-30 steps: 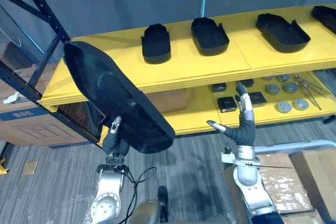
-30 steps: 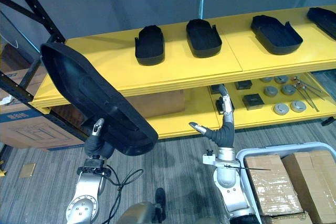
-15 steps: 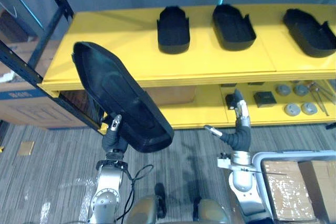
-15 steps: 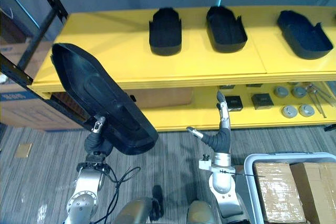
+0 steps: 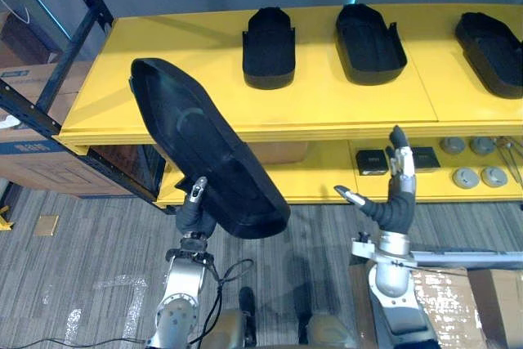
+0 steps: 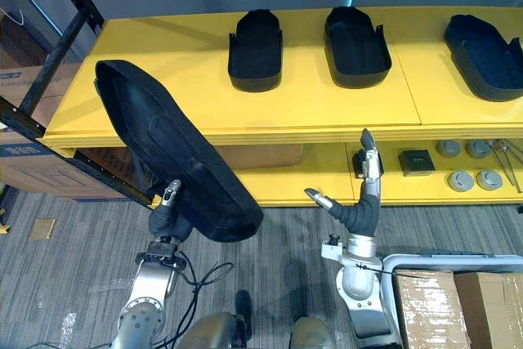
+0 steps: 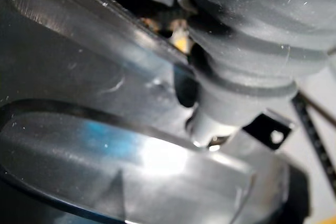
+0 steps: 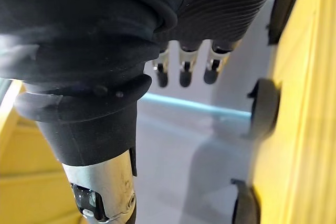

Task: Walk over and take plastic housings, then place them on the shelf

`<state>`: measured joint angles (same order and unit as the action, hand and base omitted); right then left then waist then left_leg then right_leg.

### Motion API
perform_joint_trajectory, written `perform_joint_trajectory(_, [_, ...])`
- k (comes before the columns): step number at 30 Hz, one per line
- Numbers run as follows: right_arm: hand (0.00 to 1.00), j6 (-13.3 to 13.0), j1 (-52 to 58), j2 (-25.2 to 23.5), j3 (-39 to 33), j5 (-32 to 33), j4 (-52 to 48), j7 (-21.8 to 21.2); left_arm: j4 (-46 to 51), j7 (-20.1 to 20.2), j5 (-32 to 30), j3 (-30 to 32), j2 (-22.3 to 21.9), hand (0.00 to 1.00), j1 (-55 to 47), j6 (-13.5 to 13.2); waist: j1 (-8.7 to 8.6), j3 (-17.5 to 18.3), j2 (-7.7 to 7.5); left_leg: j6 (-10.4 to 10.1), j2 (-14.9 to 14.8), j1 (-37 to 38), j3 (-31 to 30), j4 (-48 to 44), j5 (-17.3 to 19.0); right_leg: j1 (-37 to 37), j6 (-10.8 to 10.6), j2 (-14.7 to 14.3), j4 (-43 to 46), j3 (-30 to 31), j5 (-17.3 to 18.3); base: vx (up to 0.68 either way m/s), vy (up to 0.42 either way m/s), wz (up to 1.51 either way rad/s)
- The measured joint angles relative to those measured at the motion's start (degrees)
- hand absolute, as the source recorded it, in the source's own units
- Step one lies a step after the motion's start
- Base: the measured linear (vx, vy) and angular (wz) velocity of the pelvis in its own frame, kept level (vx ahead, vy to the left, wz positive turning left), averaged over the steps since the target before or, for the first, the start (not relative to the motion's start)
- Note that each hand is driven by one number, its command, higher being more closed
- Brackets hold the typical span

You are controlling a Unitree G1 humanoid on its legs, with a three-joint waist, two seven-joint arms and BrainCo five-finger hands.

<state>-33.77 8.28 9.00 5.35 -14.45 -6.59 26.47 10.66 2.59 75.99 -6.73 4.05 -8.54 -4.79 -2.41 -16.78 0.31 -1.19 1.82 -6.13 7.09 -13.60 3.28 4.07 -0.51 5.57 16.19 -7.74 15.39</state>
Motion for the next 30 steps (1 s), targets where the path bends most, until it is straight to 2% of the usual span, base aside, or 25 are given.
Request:
perform_joint_trajectory(1, [0.0,0.0,0.2,-0.3,0.0,0.1,0.0,-0.2,-0.1,0.0,0.0,0.5,-0.1,1.0,-0.1,0.1,0.16,-0.1,0.15,-0.3,-0.3,-3.0,1.3,-7.0,0.9,0.4,-0.3,0.5,0.6,0.0,1.0,-0.03,0.02,0.05])
perform_joint_trajectory(2, [0.0,0.0,0.4,-0.4,0.2,0.1,0.0,-0.2,-0.7,0.0,0.0,1.4,-0.4,1.0,-0.4,0.5,0.2,-0.7,1.11,0.0,-1.5,-5.5,2.4,-14.9,1.1,1.9,-0.2,0.4,0.8,-0.1,1.2,-0.01,0.028,-0.04])
perform_joint_trajectory(4, [0.0,-0.1,0.6,-0.3,0.2,-0.1,0.0,-0.2,-1.5,0.0,0.0,2.8,-1.3,1.0,-1.6,1.3,0.44,-0.9,1.93,0.0,-3.6,-6.9,3.4,-22.2,2.8,4.7,-0.3,0.7,0.4,0.0,1.2,0.02,0.079,-0.35])
perform_joint_trajectory(5, [0.0,-0.3,0.6,-0.3,0.1,0.1,0.0,-0.3,-2.1,0.1,0.0,2.9,-1.3,1.0,-2.0,1.8,0.57,-0.1,2.8,0.6,-5.5,-6.6,3.6,-21.6,4.6,5.3,-0.3,1.1,0.5,0.2,1.6,0.03,0.106,-0.45])
perform_joint_trajectory(6, [0.0,-0.4,0.4,-0.2,-0.1,0.2,0.0,-0.4,-2.4,0.3,0.0,3.0,-1.4,1.0,-1.9,1.9,0.35,0.0,2.8,0.8,-6.2,-6.2,3.7,-19.9,5.0,5.4,-0.7,1.7,0.9,0.5,1.9,0.05,0.125,-0.26])
perform_joint_trajectory(7, [0.0,-0.8,0.5,-0.2,-0.6,0.2,0.0,-0.5,-2.6,0.6,0.0,3.0,-1.4,1.0,-1.7,2.3,-0.12,0.1,2.54,0.6,-7.3,-5.6,3.6,-15.1,4.9,5.4,-1.3,3.8,2.2,0.7,2.8,0.08,0.166,0.0])
perform_joint_trajectory(8, [0.0,-0.9,0.7,-0.2,-1.0,0.2,0.0,-0.8,-2.8,0.9,0.1,3.0,-1.8,1.0,-1.4,2.7,-0.99,0.2,1.84,-0.6,-8.5,-5.7,3.0,-10.7,4.0,5.1,-2.6,5.9,3.8,1.0,3.8,0.1,0.186,0.06])
perform_joint_trajectory(10, [0.0,-1.0,0.6,0.3,-1.5,0.2,0.1,-1.6,-3.1,1.4,0.2,3.0,-2.4,1.0,-1.4,3.7,-1.43,0.2,1.77,-2.3,-11.2,-5.7,2.6,-6.8,2.6,5.2,-4.1,7.7,4.9,1.8,4.7,0.12,0.227,-0.02])
perform_joint_trajectory(12, [0.0,-1.4,0.1,1.1,-2.3,0.3,1.3,-1.8,-5.1,3.1,-0.1,3.0,-2.3,1.0,-1.4,4.5,-1.1,0.3,1.86,-3.4,-13.9,-3.3,0.9,-3.8,1.9,6.5,-7.3,10.2,5.6,3.8,6.3,0.2,0.399,-0.36])
perform_joint_trajectory(13, [0.0,-1.5,-0.2,1.5,-2.4,0.3,1.7,-1.8,-5.3,3.2,-0.2,3.0,-2.3,1.0,-1.7,4.4,-0.7,0.6,2.36,-3.5,-14.2,-2.4,0.7,-3.9,2.0,6.8,-8.3,10.5,5.6,4.9,6.7,0.25,0.547,-0.63])
perform_joint_trajectory(14, [0.0,-2.4,-0.8,2.3,-2.5,0.2,3.1,-1.6,-5.4,3.2,-0.7,3.2,-2.0,1.0,-2.2,4.3,-0.07,1.3,3.32,-8.0,-13.7,-1.2,-1.4,-4.7,0.8,7.2,-10.5,10.9,5.5,6.4,7.5,0.23,0.54,-0.65])
perform_joint_trajectory(15, [0.0,-2.3,-1.4,1.0,-2.2,0.2,5.7,-1.5,-5.5,2.8,-1.3,4.1,-1.0,1.0,-2.1,4.3,0.07,2.1,1.02,-8.5,-11.1,-2.1,-0.7,-9.5,2.8,7.9,-11.3,14.1,4.8,7.7,7.1,0.29,0.609,-0.47])
perform_joint_trajectory(16, [0.0,-2.2,-1.1,0.2,-2.0,0.2,6.5,-1.4,-5.5,2.4,-2.1,4.3,-0.9,1.0,-2.0,4.4,-0.11,2.8,0.02,-8.1,-10.2,-2.9,-0.4,-11.3,4.3,8.1,-11.6,15.1,4.7,7.8,5.6,0.24,0.476,-0.21])
perform_joint_trajectory(17, [0.0,-2.2,-0.8,-0.8,-1.5,0.3,7.5,-1.3,-5.5,1.6,-2.9,5.1,-0.3,1.0,-1.3,4.5,-0.05,3.2,-0.55,-6.9,-10.0,-3.6,0.0,-13.2,6.2,6.8,-10.4,15.5,6.0,8.0,1.6,0.18,0.345,-0.02])
perform_joint_trajectory(18, [0.0,-2.2,-0.8,-1.2,-1.1,0.4,7.6,-1.3,-5.4,1.1,-3.1,5.4,0.0,1.0,-0.9,4.5,0.05,3.3,-0.75,-6.4,-10.1,-3.5,0.4,-13.1,6.6,5.3,-9.4,15.4,7.6,8.0,-0.5,0.18,0.397,-0.17])
perform_joint_trajectory(19, [0.0,-2.2,-0.9,-2.4,0.0,0.3,7.3,-0.7,-5.1,0.2,-4.6,6.1,0.0,1.0,-0.4,4.6,0.19,3.4,-1.17,-6.0,-10.2,-2.3,1.6,-11.8,6.8,2.0,-8.6,15.5,11.3,8.0,-5.5,0.18,0.371,-0.32])
perform_joint_trajectory(20, [0.0,-2.3,-0.9,-3.4,0.7,0.1,7.2,-0.1,-4.7,-0.6,-5.8,7.0,0.3,1.0,-0.3,4.6,0.1,3.6,-1.38,-5.2,-10.8,-0.1,2.8,-9.8,6.6,0.4,-9.8,15.3,13.3,8.1,-8.0,0.19,0.321,-0.37])
perform_joint_trajectory(21, [0.0,-2.4,-0.9,-3.8,1.1,0.1,7.2,0.0,-4.4,-1.4,-6.8,7.4,0.3,1.0,-0.3,4.5,0.07,3.6,-1.14,-4.8,-11.0,1.0,3.5,-8.6,6.4,-0.1,-9.6,14.9,13.0,7.8,-7.3,0.2,0.195,-0.35])
perform_joint_trajectory(22, [0.0,-2.4,-1.0,-4.1,2.0,0.1,7.1,0.0,-3.5,-2.5,-8.0,8.2,0.2,1.0,-0.2,4.4,-0.06,4.2,-1.44,-4.5,-11.6,2.8,4.8,-6.5,6.0,-1.4,-9.4,13.0,11.6,7.3,-5.8,0.19,0.156,-0.25])
perform_joint_trajectory(24, [0.0,-2.5,-1.3,-4.1,2.6,0.0,6.7,0.0,-2.0,-3.7,-9.7,8.2,0.2,1.0,0.5,3.7,-0.06,4.9,-1.73,-4.5,-12.0,3.3,5.6,-4.5,5.5,-3.8,-9.2,9.4,6.5,5.8,-5.8,0.14,0.081,-0.16])
perform_joint_trajectory(25, [0.0,-2.5,-2.2,-4.1,2.6,-0.5,6.6,0.0,-1.1,-4.7,-11.0,8.2,0.2,1.0,1.5,3.5,-0.07,5.0,-1.76,-4.7,-12.2,2.9,6.2,-4.3,5.4,-5.8,-9.1,7.1,1.6,5.6,-6.1,0.12,-0.007,-0.06])
perform_joint_trajectory(26, [0.0,-2.5,-2.8,-3.8,2.5,-1.0,6.6,0.0,-1.2,-5.7,-12.0,8.2,0.0,1.0,2.6,3.4,-0.57,5.4,-1.82,-5.0,-12.2,2.0,5.9,-4.8,5.2,-7.1,-8.9,5.2,-1.2,6.4,-9.3,0.1,-0.038,-0.02])
perform_joint_trajectory(27, [0.0,-2.4,-2.9,-3.3,2.6,-1.0,6.6,0.0,-1.1,-6.4,-12.9,8.1,-0.4,1.0,2.7,3.3,-0.9,5.6,-1.11,-5.3,-12.3,1.7,5.7,-4.5,5.0,-7.2,-8.7,4.7,-1.9,6.5,-10.1,0.09,-0.034,-0.08])
perform_joint_trajectory(29, [0.0,-2.4,-3.5,-2.9,2.8,-1.0,6.3,-0.1,-0.7,-7.6,-15.8,7.3,-1.7,1.0,2.8,2.4,-1.08,5.7,1.29,-6.3,-12.8,2.2,6.2,-1.9,4.2,-7.4,-8.1,3.4,-3.7,7.2,-11.2,0.1,-0.04,-0.21])
perform_joint_trajectory(30, [0.0,-2.4,-3.3,-2.7,2.7,-0.7,5.8,-0.4,-0.5,-8.5,-16.6,7.1,-2.2,1.0,3.0,2.4,-1.49,5.8,1.59,-6.5,-12.8,2.5,6.2,-0.9,3.7,-7.4,-8.0,3.2,-4.0,7.0,-11.3,0.09,-0.069,-0.07])
